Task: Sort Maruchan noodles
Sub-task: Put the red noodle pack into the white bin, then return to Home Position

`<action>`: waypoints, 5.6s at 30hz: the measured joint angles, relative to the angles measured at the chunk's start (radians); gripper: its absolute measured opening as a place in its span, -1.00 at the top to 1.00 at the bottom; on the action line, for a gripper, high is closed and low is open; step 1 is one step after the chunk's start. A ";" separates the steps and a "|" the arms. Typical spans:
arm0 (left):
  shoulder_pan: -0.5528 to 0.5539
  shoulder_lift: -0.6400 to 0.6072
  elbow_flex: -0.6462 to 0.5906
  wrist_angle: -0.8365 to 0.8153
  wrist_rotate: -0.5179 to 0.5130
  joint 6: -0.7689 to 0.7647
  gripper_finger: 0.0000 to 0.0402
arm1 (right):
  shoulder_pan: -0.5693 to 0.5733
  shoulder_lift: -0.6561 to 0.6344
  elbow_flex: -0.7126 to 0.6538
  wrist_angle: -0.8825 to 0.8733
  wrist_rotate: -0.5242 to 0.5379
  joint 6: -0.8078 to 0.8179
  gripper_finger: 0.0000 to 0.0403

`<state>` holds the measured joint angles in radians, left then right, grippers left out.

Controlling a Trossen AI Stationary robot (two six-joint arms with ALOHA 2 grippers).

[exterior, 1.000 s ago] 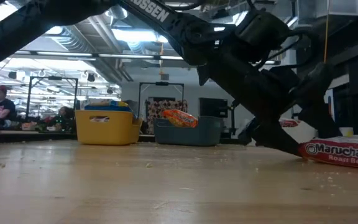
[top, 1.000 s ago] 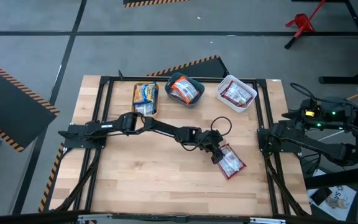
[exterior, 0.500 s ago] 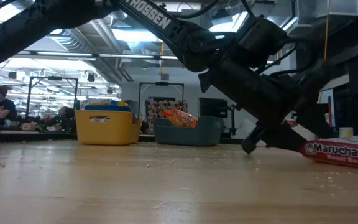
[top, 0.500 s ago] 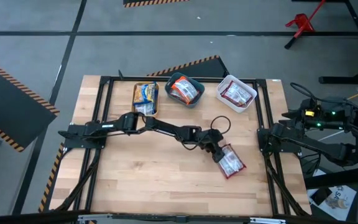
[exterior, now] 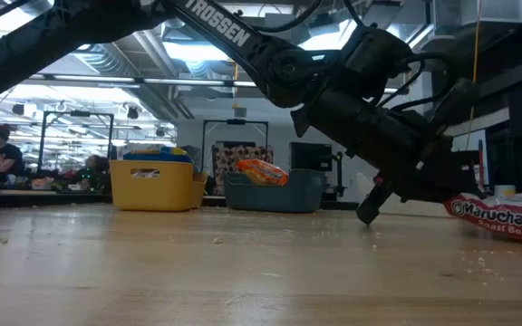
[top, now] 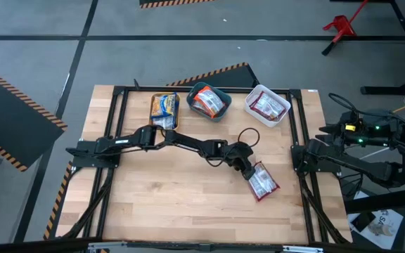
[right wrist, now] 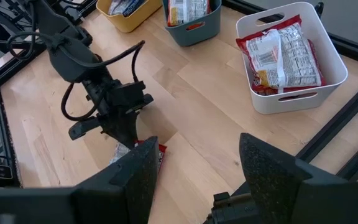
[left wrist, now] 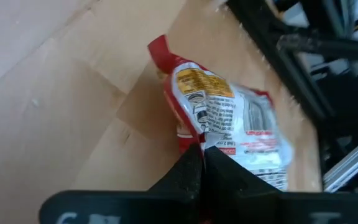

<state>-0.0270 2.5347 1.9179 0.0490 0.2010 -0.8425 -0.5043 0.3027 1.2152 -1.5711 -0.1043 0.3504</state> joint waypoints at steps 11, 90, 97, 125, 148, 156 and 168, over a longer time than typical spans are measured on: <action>0.040 0.011 -0.004 0.208 0.031 -0.198 1.00 | 0.000 0.000 0.000 0.000 0.009 0.000 -0.04; 0.404 -0.066 0.387 0.002 -0.060 -0.204 1.00 | 0.000 0.000 0.000 0.000 0.227 0.019 -0.04; 0.411 -0.066 0.386 0.022 -0.063 -0.205 1.00 | 0.000 0.000 0.000 0.000 0.254 0.019 -0.04; 0.416 0.144 0.386 0.249 -0.016 -0.355 1.00 | 0.000 0.000 0.000 0.000 0.287 0.064 -0.04; 0.394 0.155 0.405 0.183 -0.112 -0.288 0.99 | 0.000 0.000 0.000 0.000 0.321 0.061 -0.04; 0.391 0.155 0.405 0.188 -0.132 -0.193 0.66 | 0.000 0.000 0.000 0.000 0.295 0.038 -0.04; 0.425 0.154 0.405 0.258 -0.164 -0.090 0.13 | 0.000 0.000 0.000 0.000 0.276 0.038 -0.04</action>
<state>0.3980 2.6884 2.3226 0.3070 0.0373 -0.9323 -0.5041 0.3027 1.2148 -1.5711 0.1713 0.3881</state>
